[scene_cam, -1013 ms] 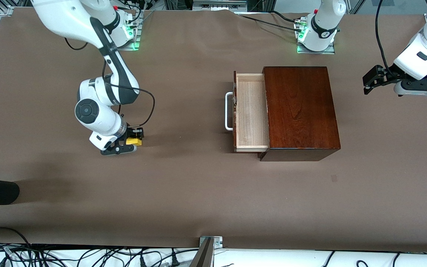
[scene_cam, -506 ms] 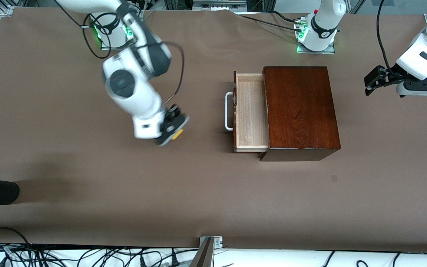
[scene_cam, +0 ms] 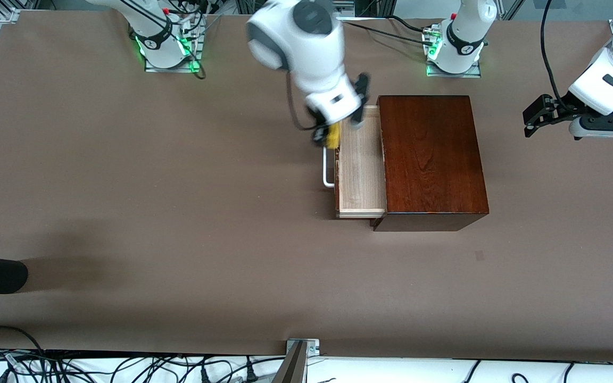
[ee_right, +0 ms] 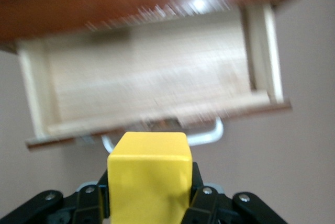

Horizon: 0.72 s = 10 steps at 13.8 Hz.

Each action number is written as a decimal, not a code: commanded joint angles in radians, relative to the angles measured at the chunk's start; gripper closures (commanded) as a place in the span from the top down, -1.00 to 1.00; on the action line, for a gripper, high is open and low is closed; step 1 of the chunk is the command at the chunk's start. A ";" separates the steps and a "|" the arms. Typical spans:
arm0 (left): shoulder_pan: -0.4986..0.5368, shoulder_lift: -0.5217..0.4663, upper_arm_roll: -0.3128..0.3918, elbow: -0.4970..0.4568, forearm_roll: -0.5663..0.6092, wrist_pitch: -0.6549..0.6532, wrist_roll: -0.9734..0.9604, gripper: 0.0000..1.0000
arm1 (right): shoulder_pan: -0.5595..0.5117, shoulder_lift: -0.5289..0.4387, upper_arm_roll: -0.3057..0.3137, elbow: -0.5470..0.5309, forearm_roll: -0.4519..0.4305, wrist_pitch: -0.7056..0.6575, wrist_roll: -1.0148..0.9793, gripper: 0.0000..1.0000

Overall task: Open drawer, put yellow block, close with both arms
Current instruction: 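Lift the yellow cube and carry it over the open drawer, then lower the cube into the drawer and open the right gripper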

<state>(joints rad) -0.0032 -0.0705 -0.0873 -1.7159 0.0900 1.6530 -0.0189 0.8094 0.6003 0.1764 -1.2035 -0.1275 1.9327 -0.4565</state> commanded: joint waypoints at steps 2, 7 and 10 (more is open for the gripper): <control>0.003 0.014 0.000 0.033 -0.026 -0.022 0.007 1.00 | 0.060 0.118 -0.012 0.139 -0.034 -0.014 -0.027 -1.00; 0.002 0.014 0.000 0.033 -0.024 -0.022 0.011 1.00 | 0.080 0.196 -0.015 0.140 -0.070 0.032 -0.028 -1.00; 0.000 0.021 0.000 0.033 -0.024 -0.022 0.014 1.00 | 0.086 0.214 -0.017 0.140 -0.081 0.040 -0.027 -1.00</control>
<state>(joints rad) -0.0031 -0.0701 -0.0873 -1.7154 0.0900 1.6514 -0.0183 0.8795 0.7902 0.1682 -1.1094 -0.1857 1.9810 -0.4733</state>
